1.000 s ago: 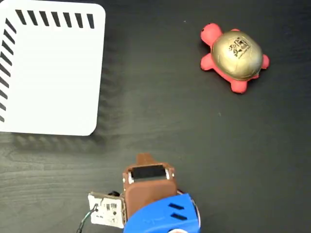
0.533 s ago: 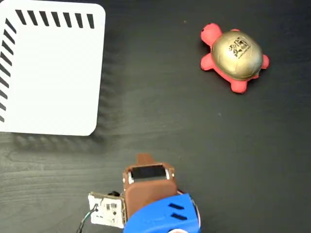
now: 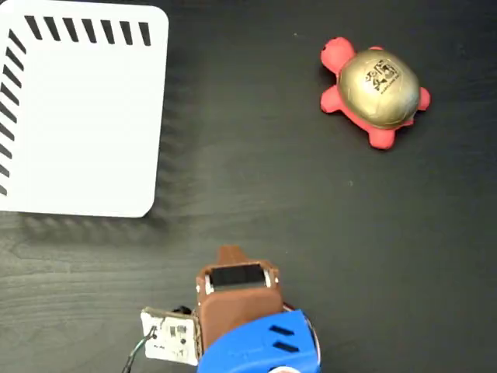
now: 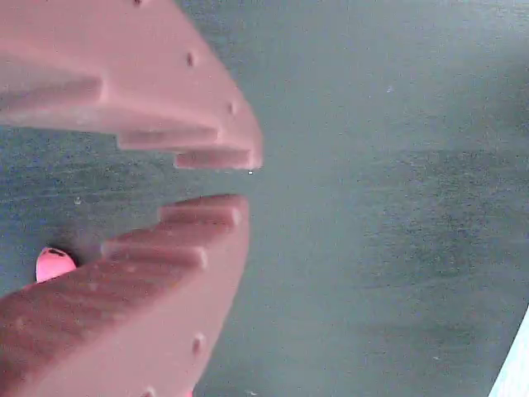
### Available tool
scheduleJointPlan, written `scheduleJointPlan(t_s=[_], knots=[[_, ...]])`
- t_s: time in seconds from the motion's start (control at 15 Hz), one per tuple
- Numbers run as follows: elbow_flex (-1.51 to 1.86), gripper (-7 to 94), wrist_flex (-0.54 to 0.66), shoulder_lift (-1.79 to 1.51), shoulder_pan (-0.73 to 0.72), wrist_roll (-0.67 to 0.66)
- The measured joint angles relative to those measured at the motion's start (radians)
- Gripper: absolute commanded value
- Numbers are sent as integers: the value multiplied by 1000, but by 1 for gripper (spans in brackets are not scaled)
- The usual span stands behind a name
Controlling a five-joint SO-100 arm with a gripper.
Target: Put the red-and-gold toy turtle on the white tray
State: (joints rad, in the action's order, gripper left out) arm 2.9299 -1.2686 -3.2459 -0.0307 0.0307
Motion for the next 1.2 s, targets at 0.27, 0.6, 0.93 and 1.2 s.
scheduleJointPlan(t_s=[0.27, 0.6, 0.93, 1.2], knots=[[0, 0, 0, 0, 0, 0], [0, 1, 0, 0, 0, -11], [-3, 0, 20, 37, -3, -6], [-219, 0, 137, 448, 74, 26]])
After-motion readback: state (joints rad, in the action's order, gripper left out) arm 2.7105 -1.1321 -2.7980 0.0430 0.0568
